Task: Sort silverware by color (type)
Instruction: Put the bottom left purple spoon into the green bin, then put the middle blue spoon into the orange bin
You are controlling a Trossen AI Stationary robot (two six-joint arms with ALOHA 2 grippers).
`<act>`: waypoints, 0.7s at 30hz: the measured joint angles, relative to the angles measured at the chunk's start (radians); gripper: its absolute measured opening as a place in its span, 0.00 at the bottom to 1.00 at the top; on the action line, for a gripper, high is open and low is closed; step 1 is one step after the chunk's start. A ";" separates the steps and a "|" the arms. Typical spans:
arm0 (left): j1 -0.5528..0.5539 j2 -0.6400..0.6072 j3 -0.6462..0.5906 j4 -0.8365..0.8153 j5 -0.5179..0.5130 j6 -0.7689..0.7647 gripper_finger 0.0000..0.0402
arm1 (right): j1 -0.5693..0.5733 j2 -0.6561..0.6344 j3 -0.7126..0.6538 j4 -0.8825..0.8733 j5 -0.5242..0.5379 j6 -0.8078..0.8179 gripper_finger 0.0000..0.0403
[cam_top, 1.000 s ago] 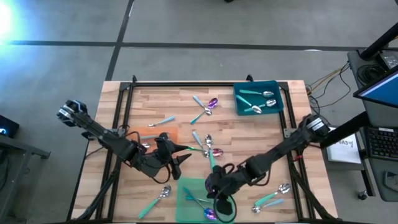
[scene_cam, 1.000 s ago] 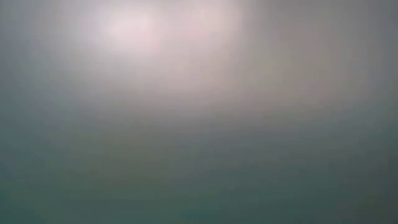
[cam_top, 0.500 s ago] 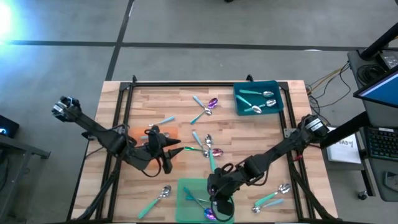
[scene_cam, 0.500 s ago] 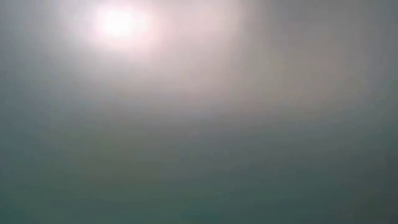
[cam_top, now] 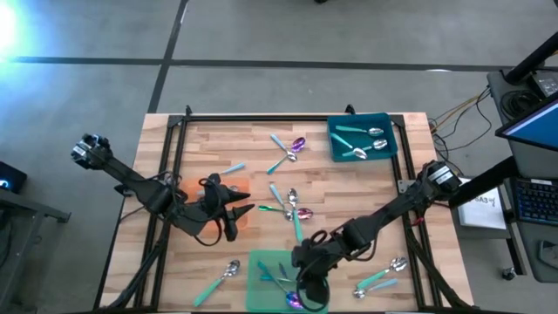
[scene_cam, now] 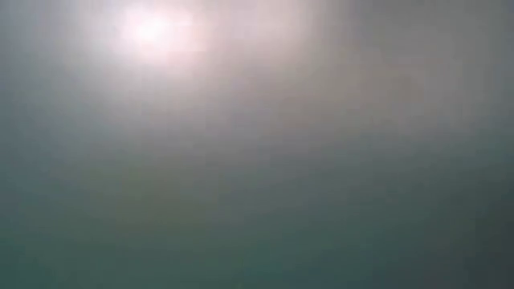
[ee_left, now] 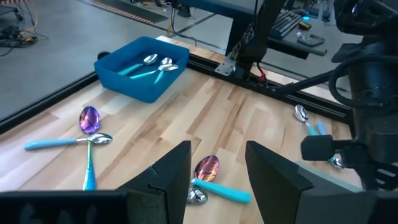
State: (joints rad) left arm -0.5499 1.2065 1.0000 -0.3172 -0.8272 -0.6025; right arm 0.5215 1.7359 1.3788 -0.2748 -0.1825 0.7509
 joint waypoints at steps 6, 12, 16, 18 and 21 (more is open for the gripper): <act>0.000 0.001 0.000 -0.058 0.037 -0.037 0.34 | 0.000 0.000 0.000 0.017 -0.028 -0.012 0.28; -0.001 0.010 0.000 -0.235 0.203 -0.192 0.34 | 0.002 -0.012 0.000 -0.027 -0.054 0.019 0.24; 0.008 0.033 0.000 -0.287 0.236 -0.250 0.34 | -0.012 -0.024 0.000 -0.139 -0.053 0.054 0.23; 0.023 0.051 0.000 -0.282 0.286 -0.243 0.34 | -0.034 -0.031 0.000 -0.200 -0.037 0.053 0.22; 0.063 0.087 0.000 -0.248 0.356 -0.193 0.34 | -0.081 -0.036 0.000 -0.309 -0.027 0.042 0.22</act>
State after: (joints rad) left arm -0.4867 1.2937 1.0000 -0.5652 -0.4708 -0.7953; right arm 0.4404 1.6998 1.3788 -0.5839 -0.2092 0.7934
